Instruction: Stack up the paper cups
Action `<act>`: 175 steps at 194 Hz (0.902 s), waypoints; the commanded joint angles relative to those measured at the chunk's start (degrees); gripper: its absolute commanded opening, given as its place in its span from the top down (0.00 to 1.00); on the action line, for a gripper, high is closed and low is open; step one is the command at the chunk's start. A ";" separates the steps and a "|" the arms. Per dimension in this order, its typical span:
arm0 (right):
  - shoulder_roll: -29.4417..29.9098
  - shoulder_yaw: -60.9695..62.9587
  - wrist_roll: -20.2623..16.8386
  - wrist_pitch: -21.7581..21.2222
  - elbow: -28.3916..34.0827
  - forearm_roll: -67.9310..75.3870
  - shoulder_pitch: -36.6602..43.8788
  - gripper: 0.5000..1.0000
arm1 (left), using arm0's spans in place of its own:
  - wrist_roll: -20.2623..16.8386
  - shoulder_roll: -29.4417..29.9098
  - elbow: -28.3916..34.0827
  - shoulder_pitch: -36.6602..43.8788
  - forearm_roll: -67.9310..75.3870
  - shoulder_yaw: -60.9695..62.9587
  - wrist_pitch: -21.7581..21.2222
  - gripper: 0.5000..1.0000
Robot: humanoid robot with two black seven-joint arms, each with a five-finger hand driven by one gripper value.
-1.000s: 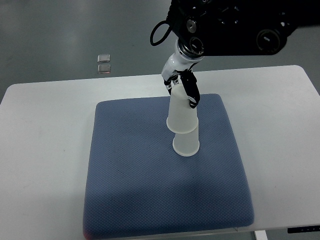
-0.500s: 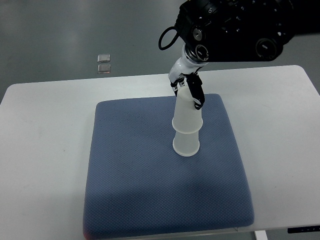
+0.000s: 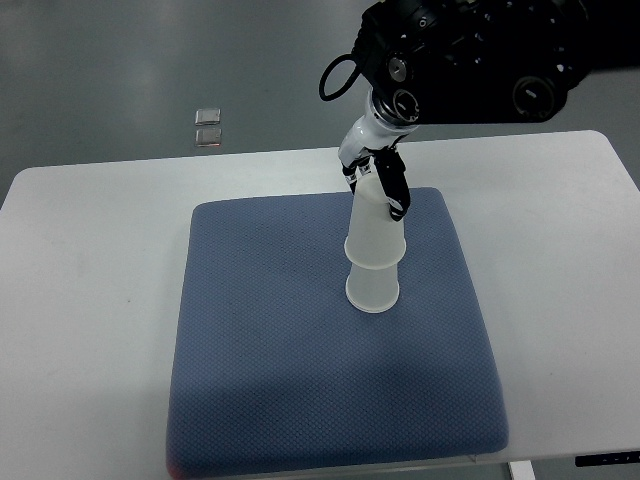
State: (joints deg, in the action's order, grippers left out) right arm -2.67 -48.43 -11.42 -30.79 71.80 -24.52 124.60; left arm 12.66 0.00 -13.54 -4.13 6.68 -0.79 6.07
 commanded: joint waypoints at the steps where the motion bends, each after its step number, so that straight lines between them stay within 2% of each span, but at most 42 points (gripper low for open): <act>1: -0.14 0.00 0.00 1.25 0.00 0.09 -0.32 0.53 | 0.00 0.00 0.01 0.00 0.00 0.00 -0.01 0.00; 88: -1.19 -0.35 0.00 2.31 0.53 0.27 -1.55 0.50 | 0.00 0.00 0.01 0.00 0.00 0.00 -0.01 0.00; 175: -1.19 -0.17 0.00 2.57 0.88 0.44 -2.70 0.43 | 0.00 0.00 0.01 0.00 0.00 0.00 -0.01 0.00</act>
State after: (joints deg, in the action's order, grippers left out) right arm -3.88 -48.60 -11.42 -28.26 72.68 -24.08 122.29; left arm 12.66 0.00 -13.56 -4.13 6.68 -0.79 6.05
